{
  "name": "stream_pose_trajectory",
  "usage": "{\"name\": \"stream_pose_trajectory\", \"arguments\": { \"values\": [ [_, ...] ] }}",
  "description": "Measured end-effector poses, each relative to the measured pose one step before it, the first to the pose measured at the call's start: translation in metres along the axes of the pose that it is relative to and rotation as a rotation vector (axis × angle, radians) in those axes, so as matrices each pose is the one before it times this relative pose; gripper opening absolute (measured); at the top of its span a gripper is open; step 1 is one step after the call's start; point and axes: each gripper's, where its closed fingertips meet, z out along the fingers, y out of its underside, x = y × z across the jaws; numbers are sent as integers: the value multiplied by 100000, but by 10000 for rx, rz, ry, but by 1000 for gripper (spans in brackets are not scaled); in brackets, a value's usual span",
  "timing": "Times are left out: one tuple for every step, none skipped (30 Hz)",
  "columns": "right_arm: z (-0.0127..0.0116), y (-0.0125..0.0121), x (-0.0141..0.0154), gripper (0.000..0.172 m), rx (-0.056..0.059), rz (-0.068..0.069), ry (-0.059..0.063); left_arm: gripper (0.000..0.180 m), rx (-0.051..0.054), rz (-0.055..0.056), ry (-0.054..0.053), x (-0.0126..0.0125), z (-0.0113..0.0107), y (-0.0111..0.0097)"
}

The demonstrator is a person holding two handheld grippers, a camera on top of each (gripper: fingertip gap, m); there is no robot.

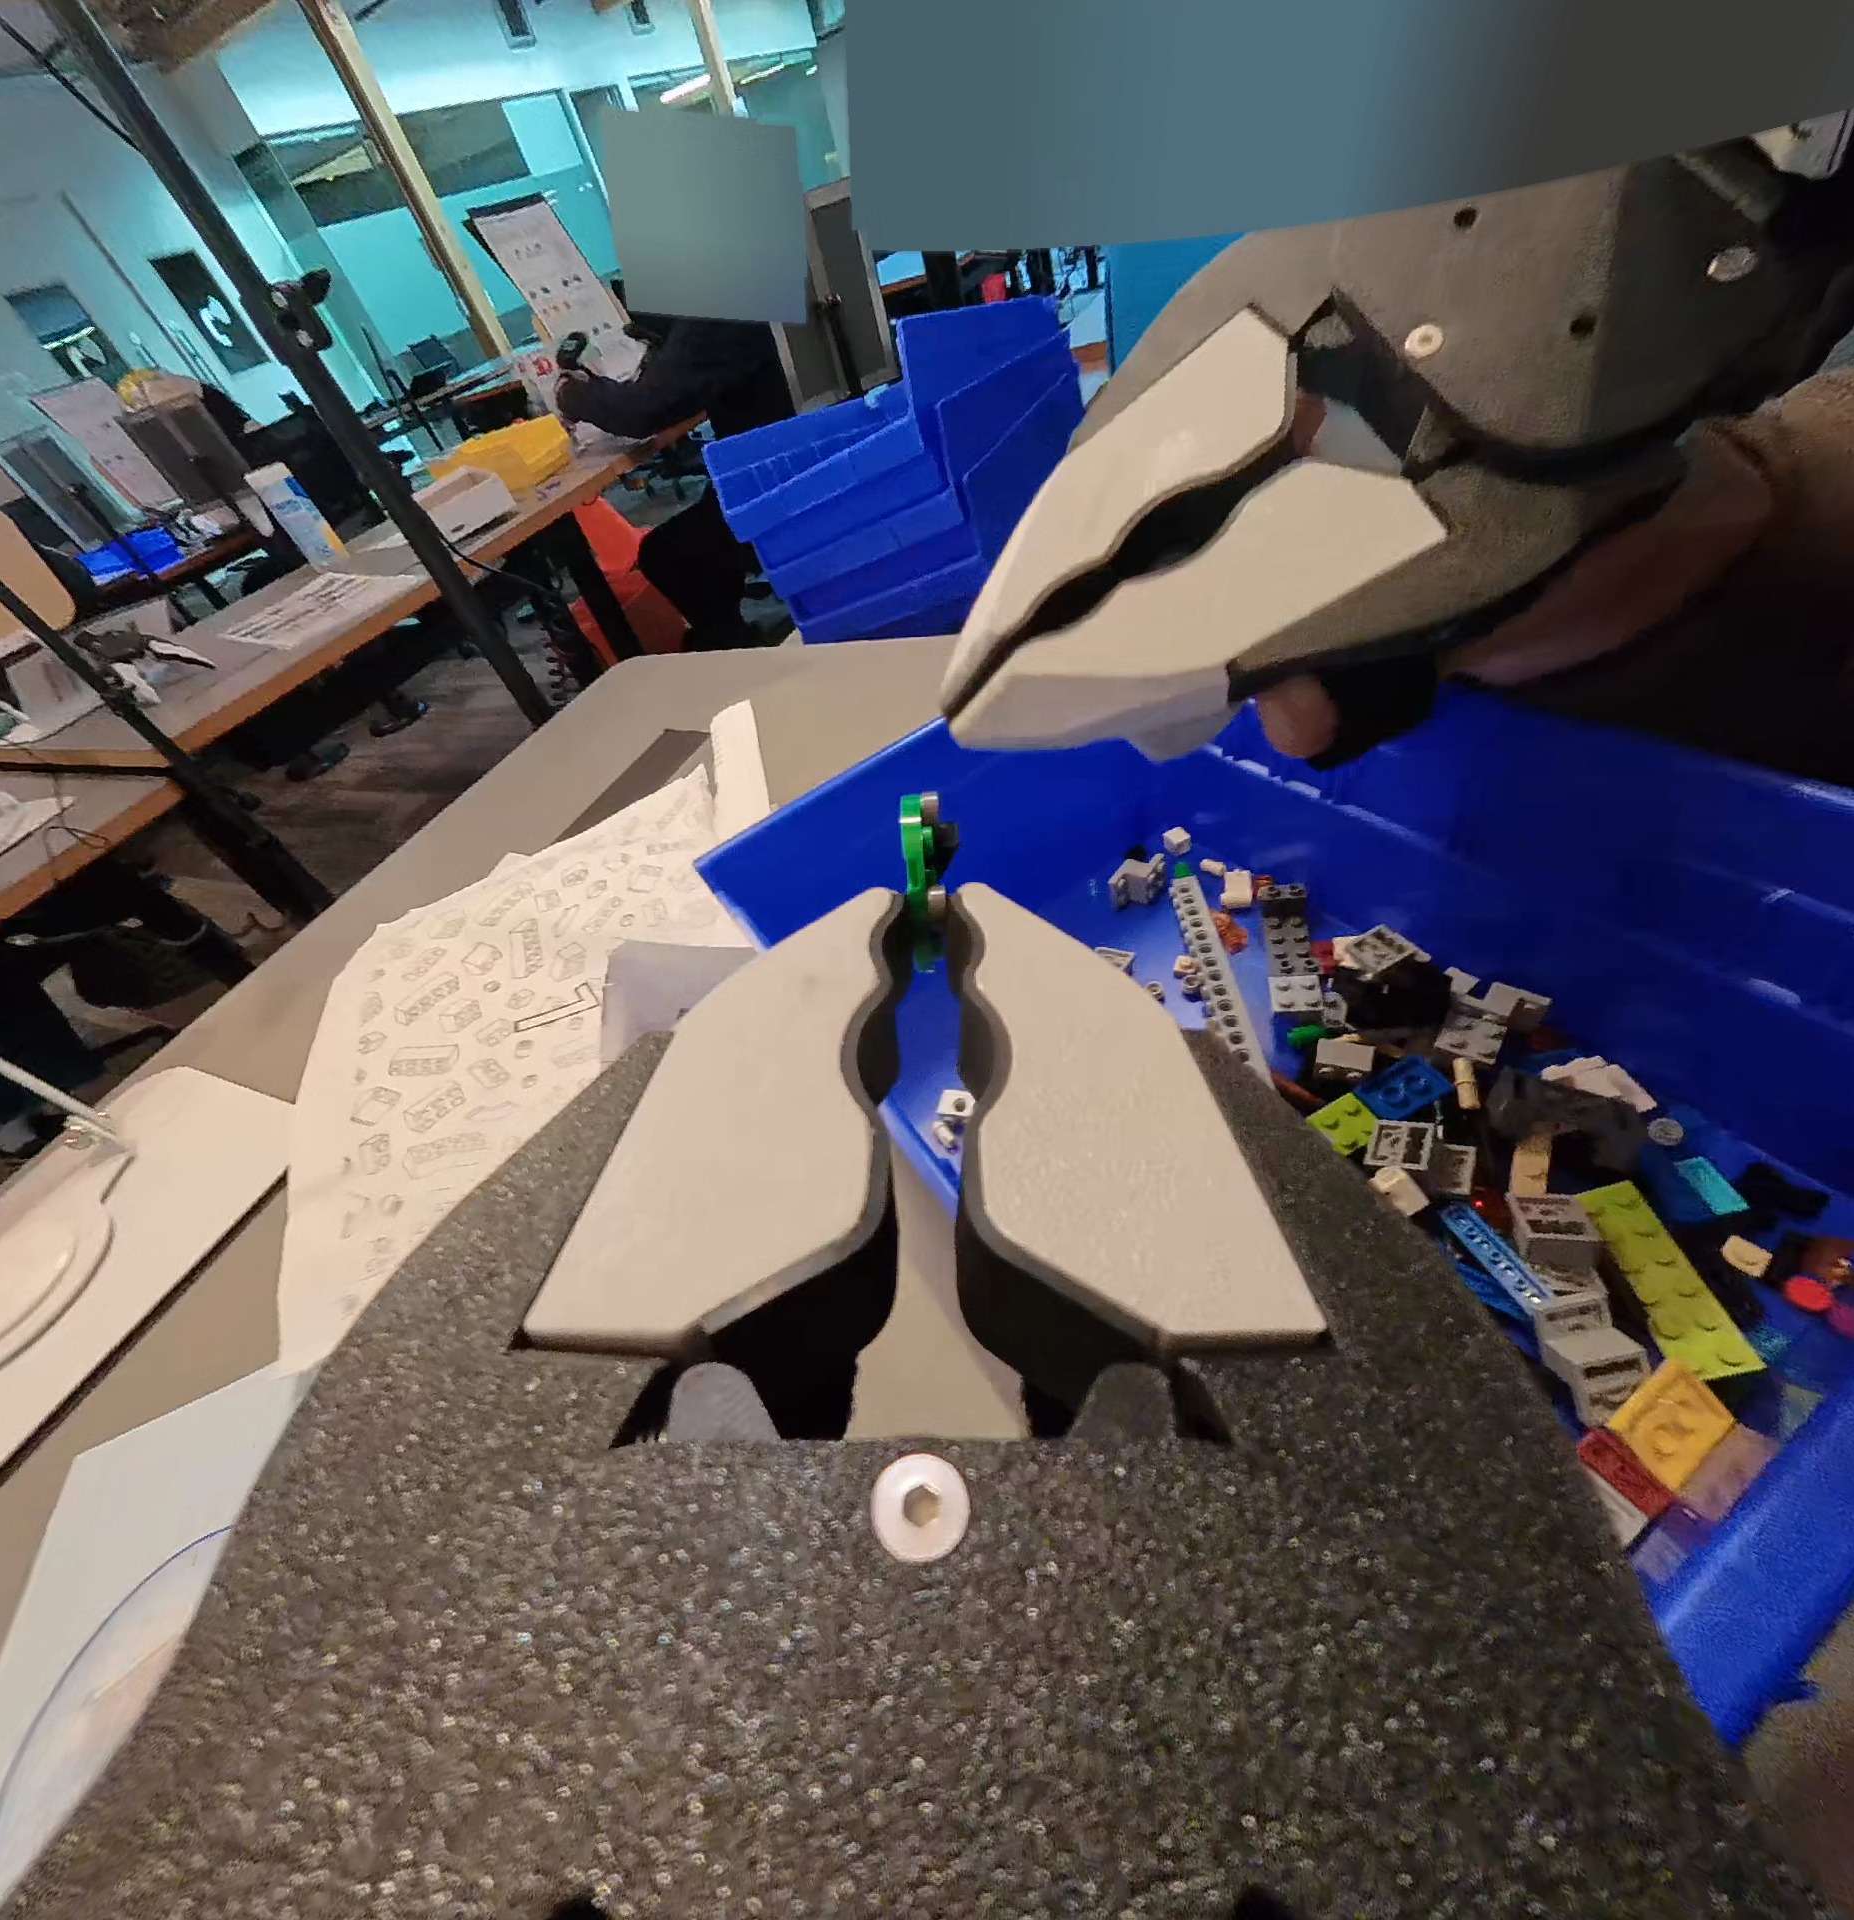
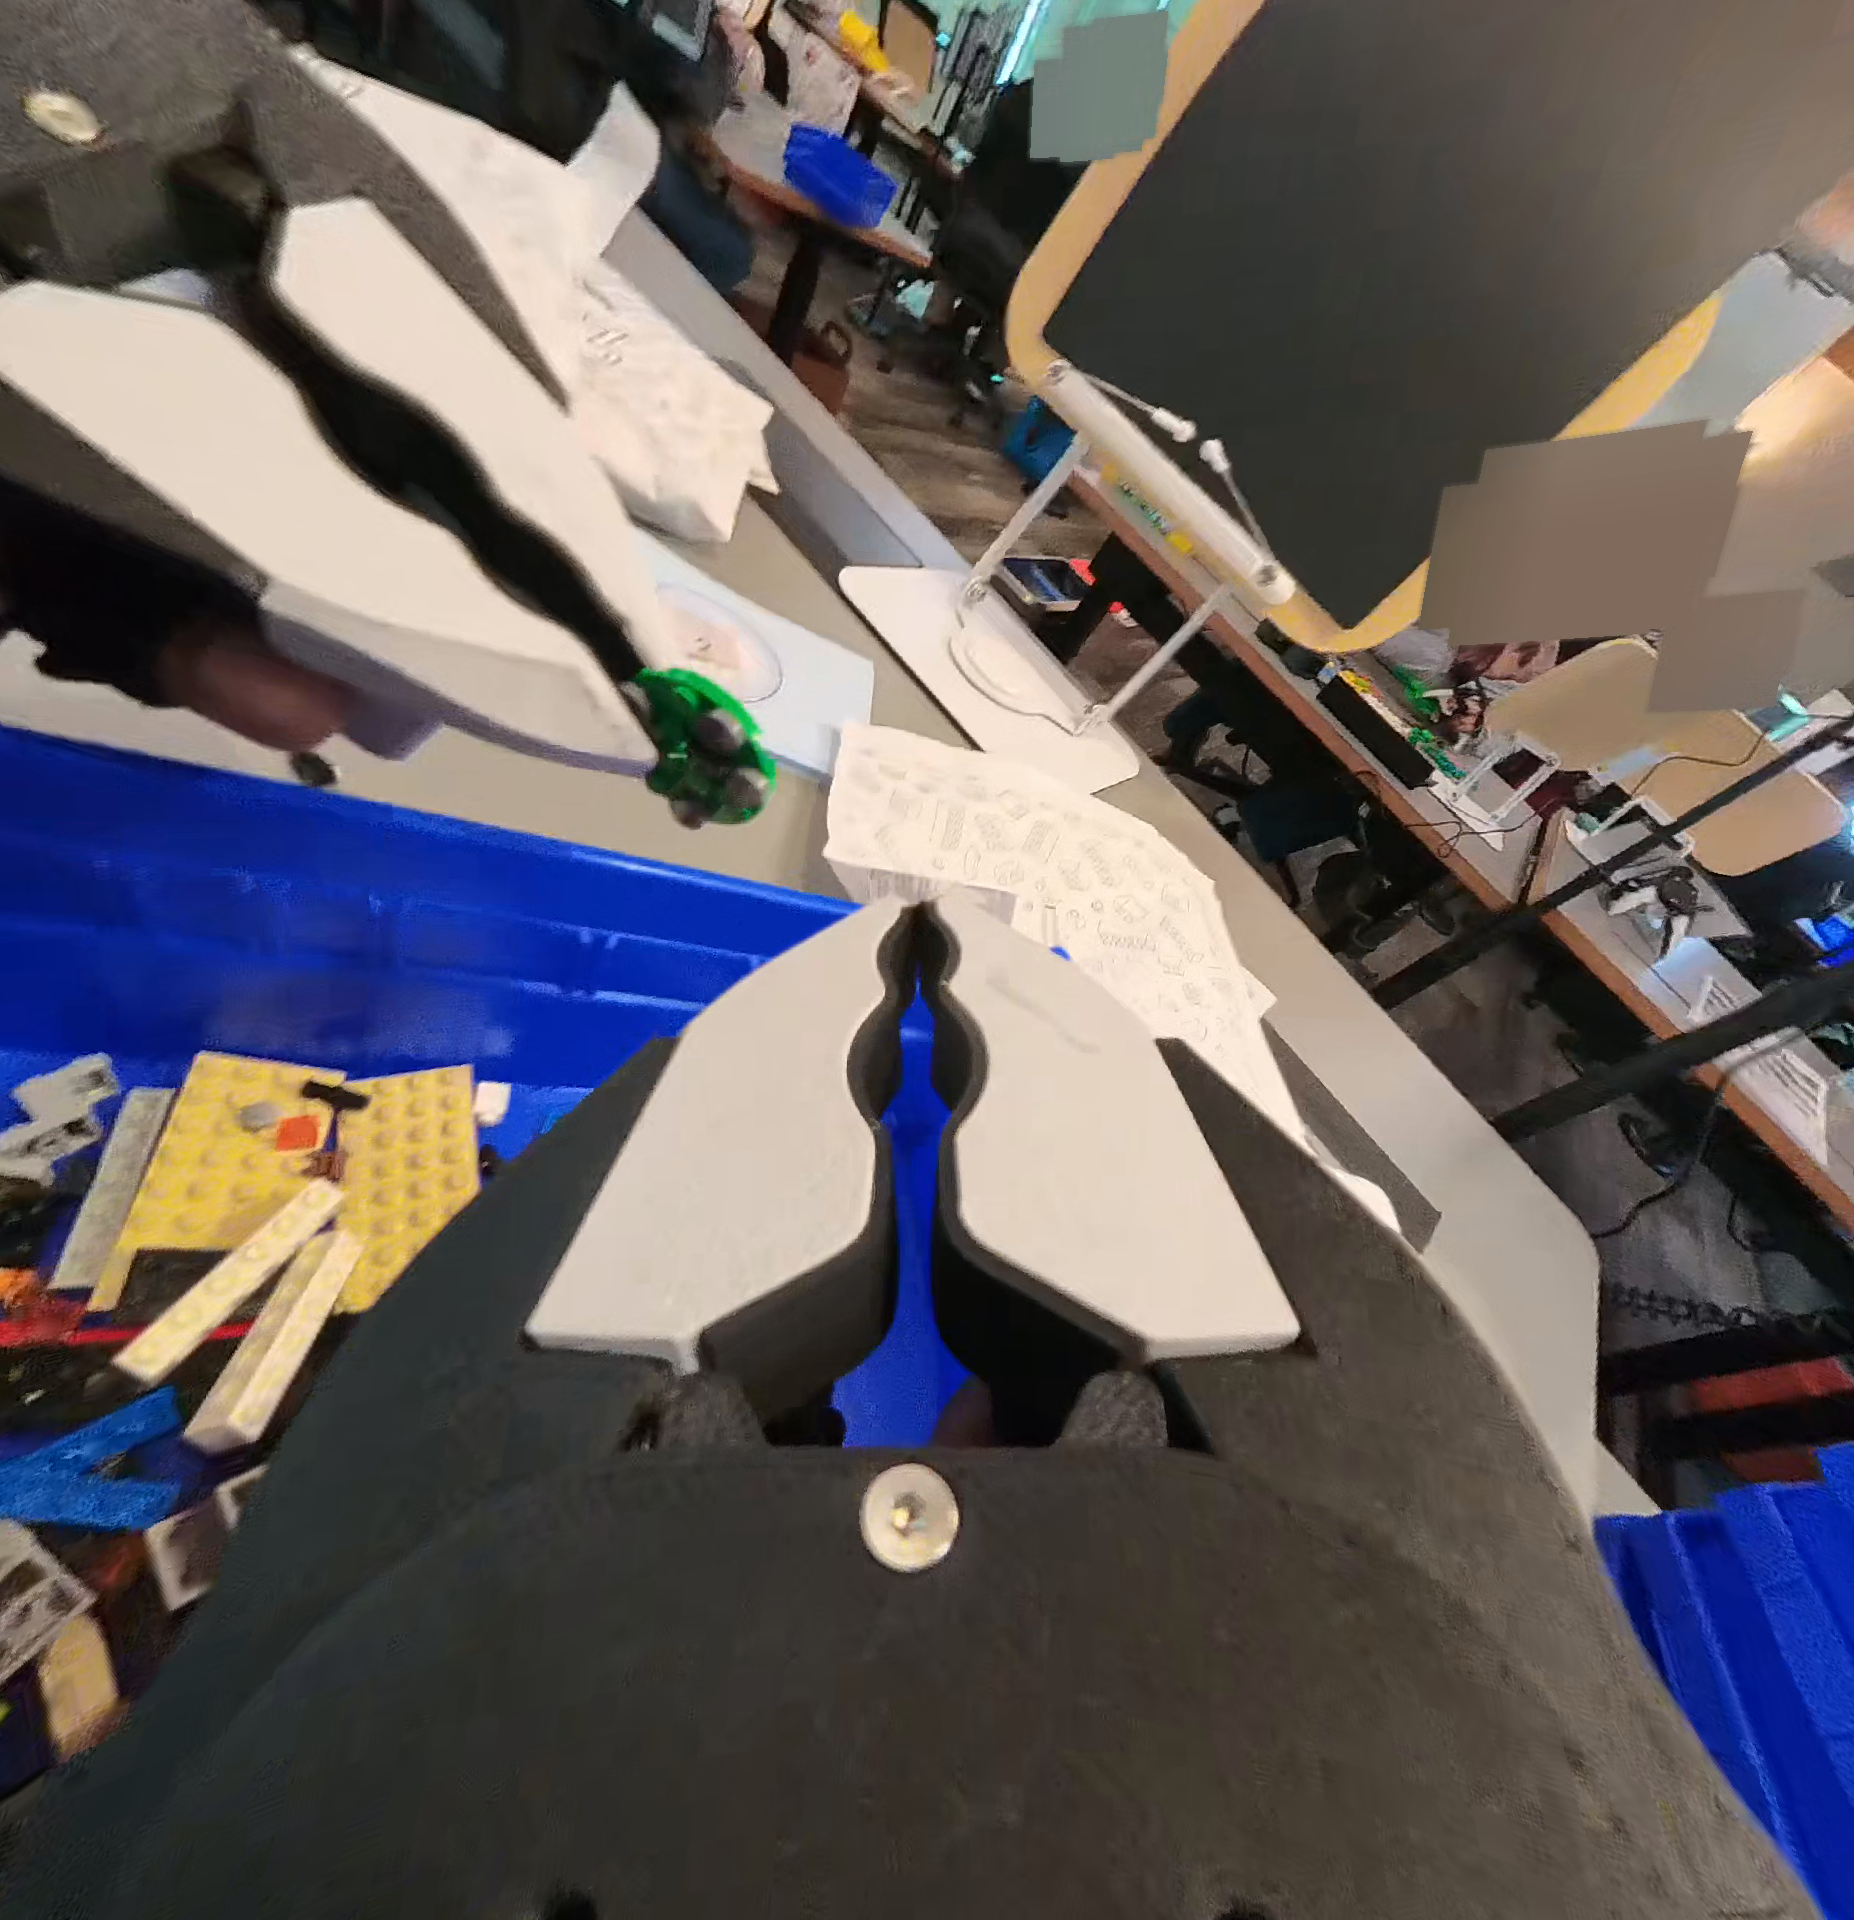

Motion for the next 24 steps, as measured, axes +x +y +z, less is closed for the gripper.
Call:
{"name": "stream_pose_trajectory", "arguments": {
  "values": [
    [174, -19, -751, 0, 10, 29, -392, 6, 44, -35, 120, 251, 126, 31],
    [205, -66, -804, 0, 64, 89, -449, 6, 21, -15, 78, 201, 96, 38],
    [135, -103, -519, 0, 97, 101, -317, 5, 41, -13, 23, 106, 65, -15],
    [21, -177, -238, 5, 127, 168, -202, 6, 120, 30, 27, 115, 14, -124],
    [-79, -256, -147, 9, 151, 301, -232, 6, 172, 82, 93, 188, -4, -168],
    [-135, -318, -225, 13, 186, 436, -349, 6, 193, 113, 101, 198, -1, -192],
    [-159, -309, -270, 17, 185, 525, -412, 6, 189, 133, 57, 112, -1, -165],
    [-135, -250, -262, 22, 142, 528, -425, 6, 215, 172, -10, -11, -34, -174],
    [-132, -170, -222, 25, 101, 474, -381, 6, 229, 279, 4, 2, -60, -163],
    [-126, -120, -163, 26, 86, 400, -331, 6, 179, 384, 38, 33, -49, -48],
    [-86, -81, -205, 27, 68, 342, -356, 6, 98, 439, 23, 2, -39, 39],
    [-39, -29, -367, 27, 21, 334, -490, 6, 98, 521, -4, -10, -40, 46],
    [26, 41, -367, 27, -37, 371, -524, 6, 191, 563, 53, 109, -71, -86],
    [65, 102, -335, 28, -81, 357, -499, 6, 210, 477, 88, 186, -80, -180],
    [53, 57, -225, 31, -59, 326, -427, 6, 140, 402, 14, 101, -36, -148],
    [7, -6, -106, 31, -28, 294, -357, 6, 173, 331, 20, 141, -28, -229],
    [17, -1, -57, 31, -27, 264, -303, 6, 139, 252, 25, 164, -8, -207],
    [60, 48, 12, 31, -49, 232, -228, 6, 141, 217, 1, 154, 8, -229],
    [80, 50, -70, 31, -40, 220, -259, 6, 137, 246, -6, 186, -4, -218],
    [85, 82, -170, 31, -48, 202, -298, 6, 88, 225, -146, -42, -31, -117],
    [110, 148, -134, 30, -63, 178, -258, 6, 108, 127, -55, 44, -26, -127],
    [85, 116, -199, 30, -27, 150, -281, 6, 94, 26, 3, 82, 0, -92],
    [58, 53, -256, 26, 18, 161, -306, 6, 128, -7, 2, 70, -17, -110],
    [16, 52, -102, 25, 12, 155, -182, 6, 129, -21, 14, 81, -13, -85]
  ]
}}
